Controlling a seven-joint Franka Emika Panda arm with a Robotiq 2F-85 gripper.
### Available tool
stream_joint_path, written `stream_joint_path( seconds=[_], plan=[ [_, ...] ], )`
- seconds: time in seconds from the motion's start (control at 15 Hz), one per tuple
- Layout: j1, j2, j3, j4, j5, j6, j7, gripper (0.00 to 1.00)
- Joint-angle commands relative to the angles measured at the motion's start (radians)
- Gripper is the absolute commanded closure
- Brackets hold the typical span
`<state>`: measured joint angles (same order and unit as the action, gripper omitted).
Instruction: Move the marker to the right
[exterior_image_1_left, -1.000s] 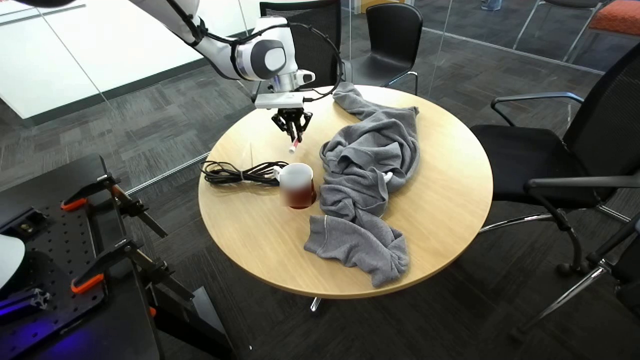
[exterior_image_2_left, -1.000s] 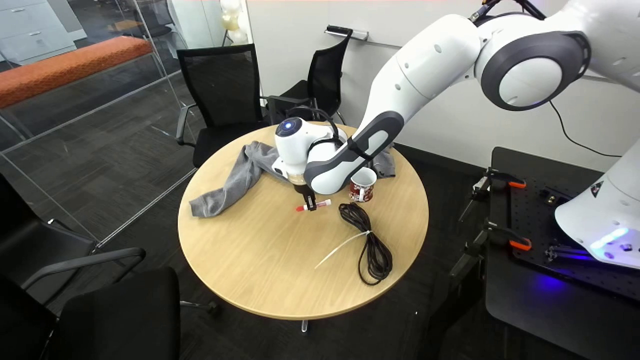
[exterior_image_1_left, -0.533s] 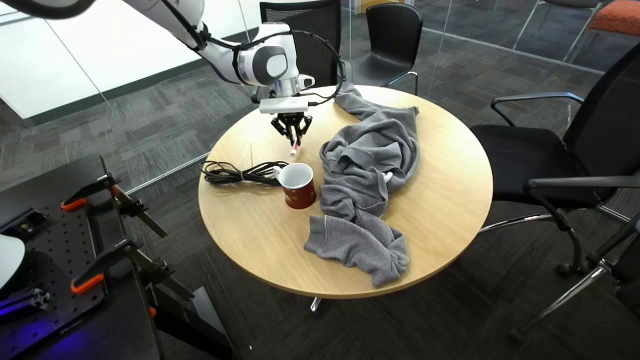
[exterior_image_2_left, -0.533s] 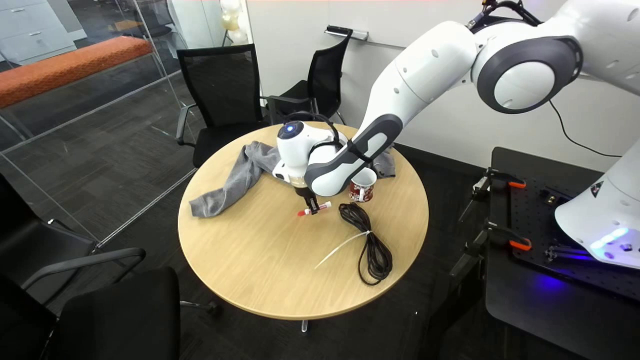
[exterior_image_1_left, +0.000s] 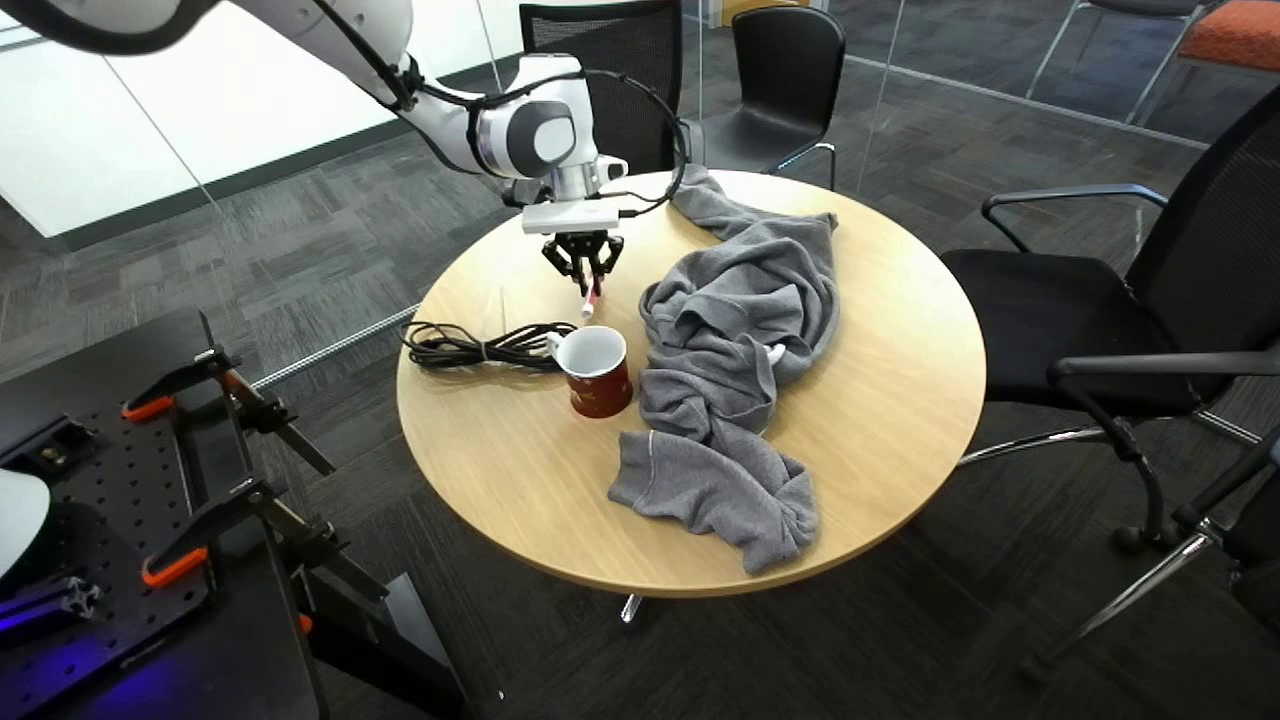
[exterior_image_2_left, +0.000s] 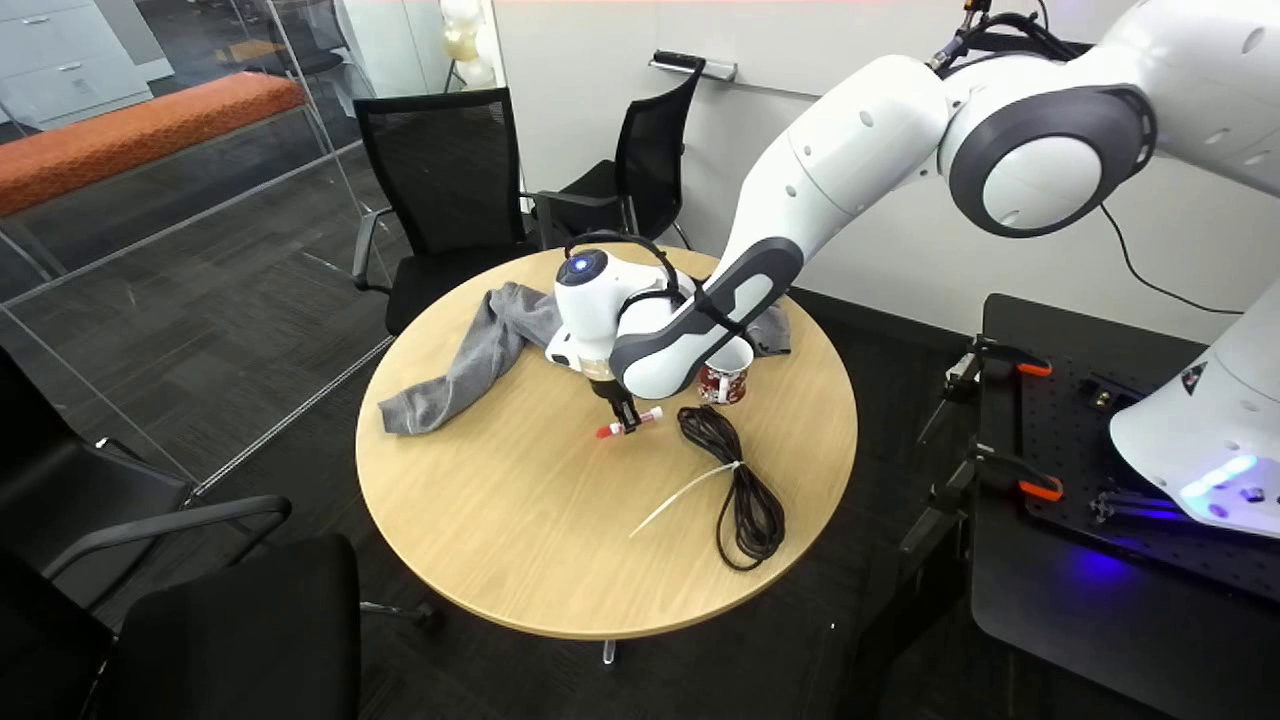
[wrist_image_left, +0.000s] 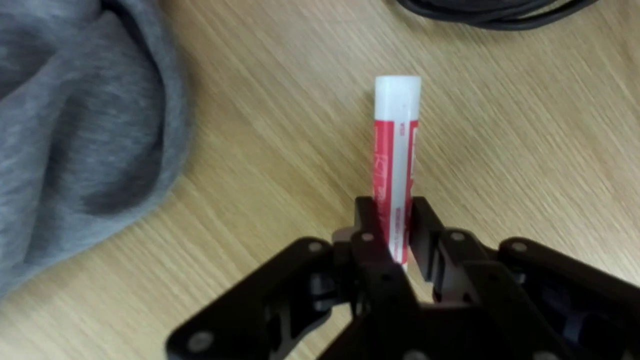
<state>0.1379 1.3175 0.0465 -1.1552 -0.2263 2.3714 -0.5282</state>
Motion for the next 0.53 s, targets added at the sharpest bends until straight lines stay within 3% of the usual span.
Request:
stream_joint_path(
  seconds=[0.0,0.13,0.47],
  plan=[
    [-0.02,0.025,0.023,0.044,-0.019,-0.022,-0.026,0.48],
    [-0.021,0.03,0.024,0.048,-0.019,-0.023,-0.026,0.33],
    [-0.023,0.025,0.022,0.042,-0.017,-0.018,-0.018,0.13]
  ],
)
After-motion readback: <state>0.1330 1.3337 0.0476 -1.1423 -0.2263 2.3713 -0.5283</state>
